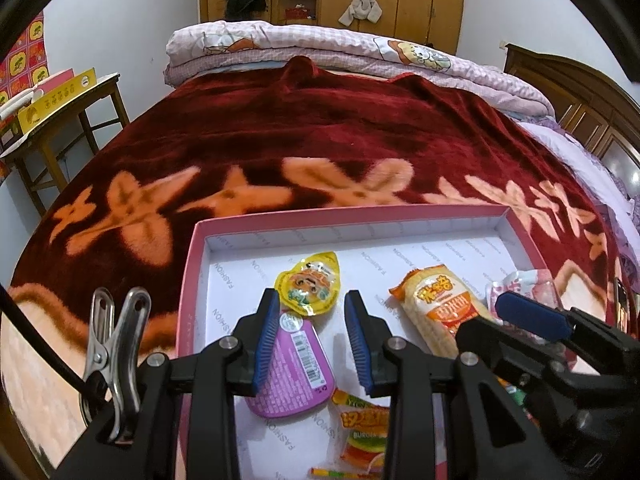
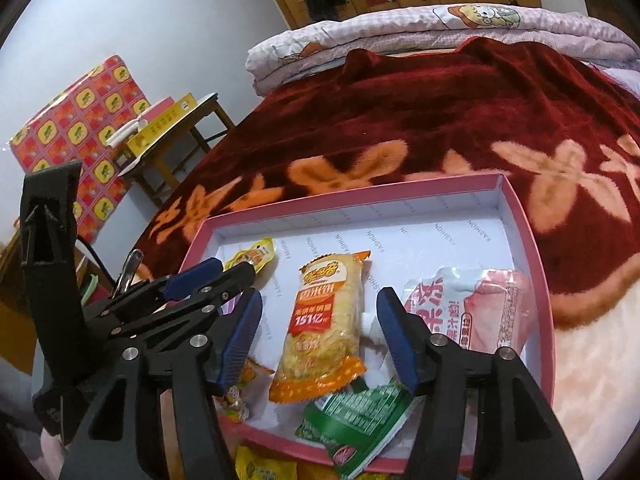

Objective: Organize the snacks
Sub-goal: 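Open both grippers to release the yellow pouch and rice cracker bag, then move both open grippers back over the candy pile beside the tray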

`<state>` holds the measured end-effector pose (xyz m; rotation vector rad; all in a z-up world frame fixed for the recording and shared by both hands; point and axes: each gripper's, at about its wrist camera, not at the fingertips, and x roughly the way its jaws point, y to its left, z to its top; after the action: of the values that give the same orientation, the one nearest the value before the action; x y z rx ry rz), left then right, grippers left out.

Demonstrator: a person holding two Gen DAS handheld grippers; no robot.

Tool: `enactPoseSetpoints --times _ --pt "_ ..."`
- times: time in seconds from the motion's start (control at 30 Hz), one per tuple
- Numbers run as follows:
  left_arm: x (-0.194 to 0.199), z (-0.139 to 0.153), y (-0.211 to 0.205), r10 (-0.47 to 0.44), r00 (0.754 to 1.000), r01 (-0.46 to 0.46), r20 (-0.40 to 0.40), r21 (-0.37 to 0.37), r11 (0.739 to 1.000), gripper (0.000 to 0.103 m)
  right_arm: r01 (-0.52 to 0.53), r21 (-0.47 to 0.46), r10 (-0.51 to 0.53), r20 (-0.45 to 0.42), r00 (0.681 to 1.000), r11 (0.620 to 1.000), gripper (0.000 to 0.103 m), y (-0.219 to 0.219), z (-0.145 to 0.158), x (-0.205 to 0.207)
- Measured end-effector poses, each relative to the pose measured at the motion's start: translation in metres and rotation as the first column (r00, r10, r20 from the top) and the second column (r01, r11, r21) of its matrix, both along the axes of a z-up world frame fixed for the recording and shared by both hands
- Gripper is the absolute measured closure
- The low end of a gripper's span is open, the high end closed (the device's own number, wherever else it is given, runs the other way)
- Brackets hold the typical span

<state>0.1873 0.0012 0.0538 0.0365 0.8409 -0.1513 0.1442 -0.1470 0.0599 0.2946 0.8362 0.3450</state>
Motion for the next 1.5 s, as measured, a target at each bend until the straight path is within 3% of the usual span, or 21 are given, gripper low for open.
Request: enactPoseSetpoints --times 0.7,1.5 --pt "-0.044 0.024 -0.005 -0.03 0.999 0.031 0.032 -0.013 0.999 0.068 -0.038 -0.006 0.038 0.059 0.998 0.999 0.041 -0.002 0.015 -0.038" --pt "-0.092 0.027 -0.007 -0.059 0.998 0.059 -0.004 -0.081 0.995 0.068 -0.009 0.02 0.008 0.045 0.999 1.0 0.041 -0.019 0.011 -0.076"
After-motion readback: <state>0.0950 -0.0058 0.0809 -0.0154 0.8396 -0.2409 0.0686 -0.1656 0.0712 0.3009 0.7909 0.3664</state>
